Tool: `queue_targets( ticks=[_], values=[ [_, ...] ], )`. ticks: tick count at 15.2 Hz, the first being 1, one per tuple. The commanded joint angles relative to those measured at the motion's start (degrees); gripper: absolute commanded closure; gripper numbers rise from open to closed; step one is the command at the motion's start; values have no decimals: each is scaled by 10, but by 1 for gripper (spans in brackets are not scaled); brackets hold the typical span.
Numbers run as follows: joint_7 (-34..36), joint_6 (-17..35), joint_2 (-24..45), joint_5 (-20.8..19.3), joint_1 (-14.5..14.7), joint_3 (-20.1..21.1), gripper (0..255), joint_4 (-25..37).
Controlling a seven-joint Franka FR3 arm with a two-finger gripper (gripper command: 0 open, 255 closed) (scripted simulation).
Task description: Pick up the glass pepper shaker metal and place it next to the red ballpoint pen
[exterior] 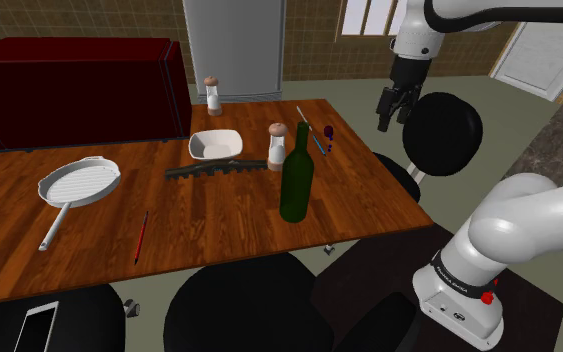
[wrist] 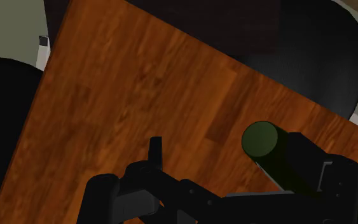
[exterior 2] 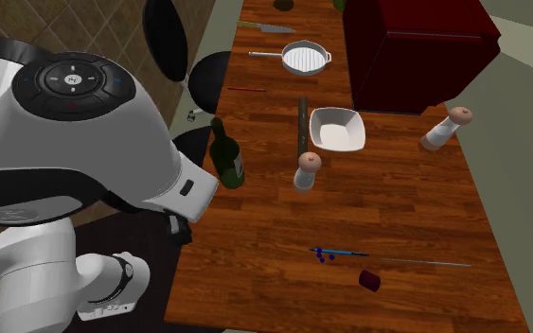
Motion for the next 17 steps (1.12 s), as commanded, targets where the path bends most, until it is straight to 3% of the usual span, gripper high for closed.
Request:
queue_targets(
  ticks=[1,9,17],
  values=[
    [0,0,0,0,0,0,0,0],
    [23,108,171,30,11,10,0,73],
    [40,173,345,54,18,16,0,192]
  ],
)
